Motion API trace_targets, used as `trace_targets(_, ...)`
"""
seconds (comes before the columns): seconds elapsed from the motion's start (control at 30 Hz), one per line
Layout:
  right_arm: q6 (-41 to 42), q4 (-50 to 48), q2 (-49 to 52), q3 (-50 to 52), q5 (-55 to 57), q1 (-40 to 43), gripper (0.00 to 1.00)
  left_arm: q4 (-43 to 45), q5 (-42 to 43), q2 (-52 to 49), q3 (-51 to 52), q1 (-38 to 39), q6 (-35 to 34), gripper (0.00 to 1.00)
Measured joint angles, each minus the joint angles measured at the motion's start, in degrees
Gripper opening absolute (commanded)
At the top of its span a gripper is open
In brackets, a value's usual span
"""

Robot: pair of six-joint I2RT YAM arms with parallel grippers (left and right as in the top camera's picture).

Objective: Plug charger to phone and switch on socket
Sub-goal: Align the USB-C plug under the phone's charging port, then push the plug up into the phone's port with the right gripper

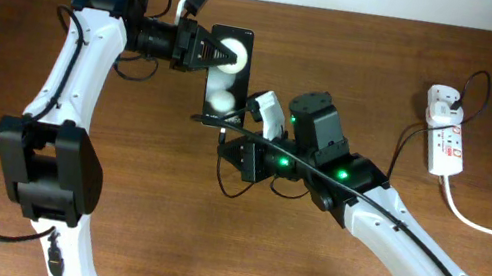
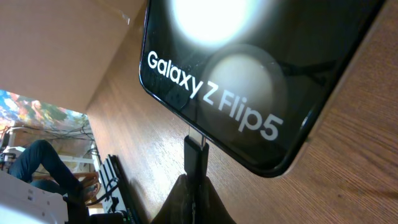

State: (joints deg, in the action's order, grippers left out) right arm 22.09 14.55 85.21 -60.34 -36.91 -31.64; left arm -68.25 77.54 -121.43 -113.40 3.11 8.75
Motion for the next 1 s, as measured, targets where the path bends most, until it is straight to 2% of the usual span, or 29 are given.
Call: trace_targets(1.0,-0.02,0.11,0.0,0.04,-0.35,0.55,0.04,0.26,0.04,0.0,-0.02,0.9,0.0,0.0)
